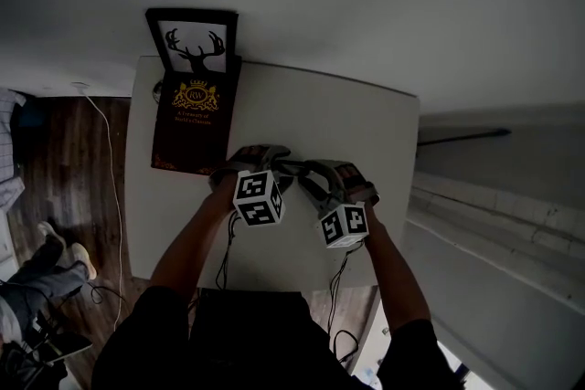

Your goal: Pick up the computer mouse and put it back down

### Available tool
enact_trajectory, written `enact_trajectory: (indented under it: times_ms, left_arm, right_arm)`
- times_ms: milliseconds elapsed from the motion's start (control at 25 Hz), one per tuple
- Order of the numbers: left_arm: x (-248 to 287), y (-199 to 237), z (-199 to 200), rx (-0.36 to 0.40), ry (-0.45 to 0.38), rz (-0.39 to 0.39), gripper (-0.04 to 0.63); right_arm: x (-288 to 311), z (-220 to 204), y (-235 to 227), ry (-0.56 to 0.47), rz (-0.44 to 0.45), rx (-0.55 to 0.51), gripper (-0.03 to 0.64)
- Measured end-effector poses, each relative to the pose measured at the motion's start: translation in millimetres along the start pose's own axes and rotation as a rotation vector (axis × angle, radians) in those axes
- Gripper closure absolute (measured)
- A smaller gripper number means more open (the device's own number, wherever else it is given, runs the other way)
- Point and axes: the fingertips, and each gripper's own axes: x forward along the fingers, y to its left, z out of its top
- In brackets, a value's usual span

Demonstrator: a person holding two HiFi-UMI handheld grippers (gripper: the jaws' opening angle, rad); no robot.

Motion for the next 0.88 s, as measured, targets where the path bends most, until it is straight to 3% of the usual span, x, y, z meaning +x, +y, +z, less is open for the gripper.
enact_trajectory:
  times_ms: [240, 560, 720, 880]
  left_arm:
    - [15.1, -8.8, -10.0, 0.022, 0.07, -0.032, 0.422]
    - [14.7, -11.9, -8.8, 0.003, 0.068, -0.03, 0.437]
    - [10.0, -15.5, -8.3, -0.098, 0.043, -0.032, 0.456]
    - [1.8, -18.7, -7.1, -0.194, 0.004, 0.006, 0.462]
  right_arm:
    - [0.1, 2.5, 2.2, -0.017, -0.019, -0.034, 0.428]
    - [-0.7, 2.0, 2.8, -0.023, -0.055, -0.068, 0.428]
    - [-9.8, 4.1, -4.5, -0.043, -0.11, -0.017, 0.427]
    - [-26.3, 1.2, -15.3, -0.062, -0.182, 0.13, 0.428]
